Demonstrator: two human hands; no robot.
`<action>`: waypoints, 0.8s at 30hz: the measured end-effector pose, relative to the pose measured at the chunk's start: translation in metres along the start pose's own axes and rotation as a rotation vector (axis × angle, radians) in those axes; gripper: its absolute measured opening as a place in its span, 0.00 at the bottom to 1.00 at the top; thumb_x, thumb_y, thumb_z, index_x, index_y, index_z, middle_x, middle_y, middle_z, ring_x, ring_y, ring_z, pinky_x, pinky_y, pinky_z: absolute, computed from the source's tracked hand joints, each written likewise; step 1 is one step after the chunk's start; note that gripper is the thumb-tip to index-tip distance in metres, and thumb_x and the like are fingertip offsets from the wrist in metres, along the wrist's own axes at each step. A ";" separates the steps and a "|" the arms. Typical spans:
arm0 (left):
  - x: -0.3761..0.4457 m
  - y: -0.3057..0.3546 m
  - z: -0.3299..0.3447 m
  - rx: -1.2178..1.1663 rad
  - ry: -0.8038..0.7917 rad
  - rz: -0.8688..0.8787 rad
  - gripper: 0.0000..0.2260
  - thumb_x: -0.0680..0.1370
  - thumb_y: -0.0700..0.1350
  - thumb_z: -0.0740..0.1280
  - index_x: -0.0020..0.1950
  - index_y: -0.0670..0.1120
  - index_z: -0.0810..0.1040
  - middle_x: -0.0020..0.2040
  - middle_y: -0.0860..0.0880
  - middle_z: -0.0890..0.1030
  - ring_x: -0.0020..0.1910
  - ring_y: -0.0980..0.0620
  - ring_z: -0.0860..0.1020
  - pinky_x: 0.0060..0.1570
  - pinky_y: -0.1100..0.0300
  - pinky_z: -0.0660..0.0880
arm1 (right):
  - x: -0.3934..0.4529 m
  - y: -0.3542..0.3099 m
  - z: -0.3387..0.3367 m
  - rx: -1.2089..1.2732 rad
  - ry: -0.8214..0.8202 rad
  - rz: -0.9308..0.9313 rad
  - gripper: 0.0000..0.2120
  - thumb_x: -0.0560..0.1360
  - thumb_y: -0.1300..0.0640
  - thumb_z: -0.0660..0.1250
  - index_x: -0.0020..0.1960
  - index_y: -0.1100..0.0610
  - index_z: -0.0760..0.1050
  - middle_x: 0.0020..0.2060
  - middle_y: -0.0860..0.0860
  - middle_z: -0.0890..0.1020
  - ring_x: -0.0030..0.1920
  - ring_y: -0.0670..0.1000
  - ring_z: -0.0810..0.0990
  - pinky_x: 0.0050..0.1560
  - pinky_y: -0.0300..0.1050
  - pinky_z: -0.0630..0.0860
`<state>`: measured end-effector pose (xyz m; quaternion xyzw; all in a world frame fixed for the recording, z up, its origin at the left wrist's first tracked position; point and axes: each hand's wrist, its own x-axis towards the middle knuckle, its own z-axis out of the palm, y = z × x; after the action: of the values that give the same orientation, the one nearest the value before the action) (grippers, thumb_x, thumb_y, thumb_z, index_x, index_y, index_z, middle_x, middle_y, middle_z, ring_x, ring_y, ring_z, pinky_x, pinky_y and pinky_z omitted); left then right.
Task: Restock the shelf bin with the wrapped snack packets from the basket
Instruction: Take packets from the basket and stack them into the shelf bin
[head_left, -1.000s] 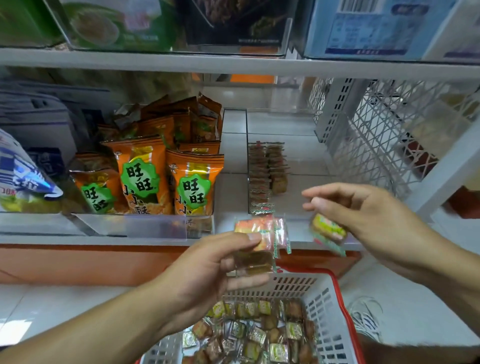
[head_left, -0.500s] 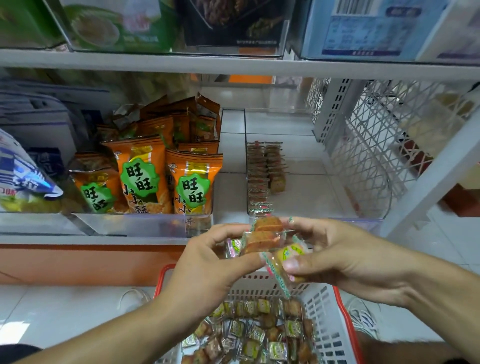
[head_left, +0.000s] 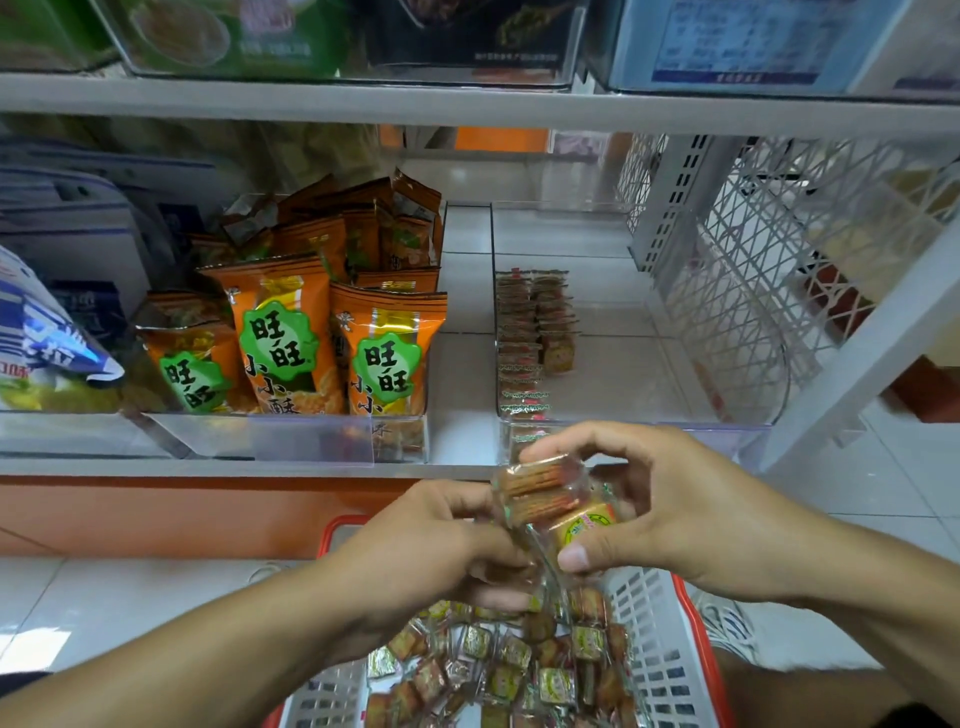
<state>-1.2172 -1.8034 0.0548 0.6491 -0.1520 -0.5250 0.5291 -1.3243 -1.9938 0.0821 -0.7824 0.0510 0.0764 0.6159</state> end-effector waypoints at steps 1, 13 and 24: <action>0.000 0.002 -0.001 -0.087 -0.034 -0.035 0.11 0.74 0.32 0.64 0.50 0.37 0.85 0.43 0.44 0.86 0.36 0.54 0.83 0.47 0.50 0.85 | -0.001 -0.001 -0.001 -0.137 0.034 -0.042 0.29 0.66 0.62 0.81 0.62 0.41 0.79 0.55 0.46 0.82 0.54 0.50 0.84 0.54 0.49 0.82; 0.002 0.011 -0.011 -0.260 -0.294 -0.058 0.28 0.67 0.57 0.81 0.64 0.47 0.84 0.64 0.44 0.83 0.61 0.48 0.83 0.54 0.50 0.82 | -0.009 -0.008 -0.010 -0.507 0.041 -0.257 0.28 0.70 0.66 0.78 0.61 0.39 0.79 0.61 0.43 0.76 0.62 0.51 0.78 0.56 0.48 0.78; 0.008 -0.004 -0.007 -0.300 0.282 0.242 0.21 0.67 0.55 0.79 0.52 0.42 0.86 0.52 0.43 0.87 0.51 0.48 0.86 0.51 0.57 0.82 | -0.004 -0.007 -0.039 -0.304 0.487 -0.110 0.21 0.61 0.42 0.77 0.54 0.38 0.83 0.44 0.44 0.85 0.44 0.45 0.84 0.47 0.45 0.82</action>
<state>-1.2095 -1.8037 0.0466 0.6071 -0.0736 -0.3786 0.6948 -1.3248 -2.0304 0.0991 -0.8627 0.1425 -0.1403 0.4645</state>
